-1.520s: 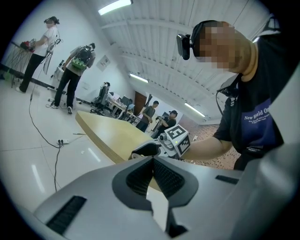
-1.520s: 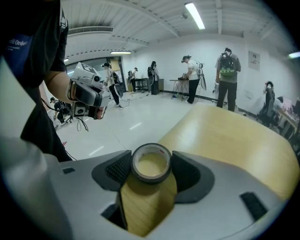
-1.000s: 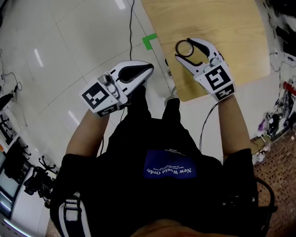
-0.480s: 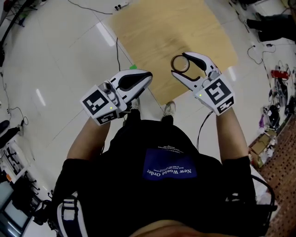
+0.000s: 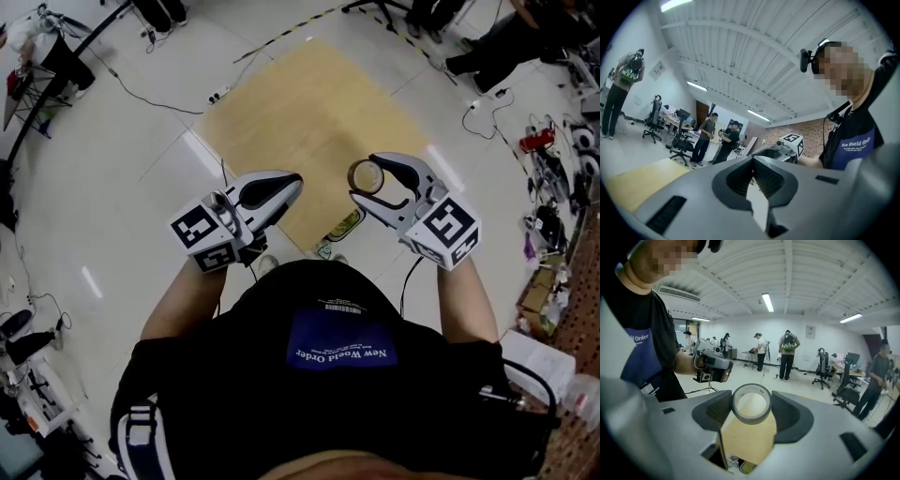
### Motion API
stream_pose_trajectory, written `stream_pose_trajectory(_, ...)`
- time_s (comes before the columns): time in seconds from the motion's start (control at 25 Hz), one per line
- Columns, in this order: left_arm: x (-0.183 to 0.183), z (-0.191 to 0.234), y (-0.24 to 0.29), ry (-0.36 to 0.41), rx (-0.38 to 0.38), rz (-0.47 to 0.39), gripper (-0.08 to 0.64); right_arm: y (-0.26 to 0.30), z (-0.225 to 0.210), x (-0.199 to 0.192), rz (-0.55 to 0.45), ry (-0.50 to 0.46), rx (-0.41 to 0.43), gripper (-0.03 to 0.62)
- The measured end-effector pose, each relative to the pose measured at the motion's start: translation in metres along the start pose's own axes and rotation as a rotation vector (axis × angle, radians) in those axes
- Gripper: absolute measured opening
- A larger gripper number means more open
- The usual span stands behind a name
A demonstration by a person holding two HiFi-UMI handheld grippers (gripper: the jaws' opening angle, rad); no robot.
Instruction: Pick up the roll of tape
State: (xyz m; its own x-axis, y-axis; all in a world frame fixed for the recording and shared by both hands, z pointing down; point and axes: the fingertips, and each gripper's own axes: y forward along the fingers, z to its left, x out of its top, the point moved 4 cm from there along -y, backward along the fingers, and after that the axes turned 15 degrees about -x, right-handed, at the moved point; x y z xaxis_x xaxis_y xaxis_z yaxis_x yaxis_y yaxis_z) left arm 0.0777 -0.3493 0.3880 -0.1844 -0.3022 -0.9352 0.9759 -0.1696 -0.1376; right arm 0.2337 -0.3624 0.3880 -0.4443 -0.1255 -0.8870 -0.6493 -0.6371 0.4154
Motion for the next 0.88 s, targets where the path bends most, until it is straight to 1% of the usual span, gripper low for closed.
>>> stream_pose_trajectory(0.2,0.017,-0.015,0.016,0.043,-0.049,0.026,0.006,-0.040,-0.015,0.011,-0.055,0.040,-0.076,0.259)
stream_pose_trajectory(0.36,0.031,-0.021,0.021,0.078,-0.066,0.025,0.006,-0.060,-0.026,0.011,-0.093,0.067,-0.115,0.259)
stream_pose_trajectory(0.64,0.037,-0.028,0.018,0.099,-0.052,0.026,0.006,-0.075,-0.033,0.006,-0.124,0.127,-0.114,0.259)
stream_pose_trajectory(0.88,0.037,-0.032,0.014,0.107,-0.035,0.018,0.007,-0.072,-0.034,0.006,-0.144,0.136,-0.084,0.259)
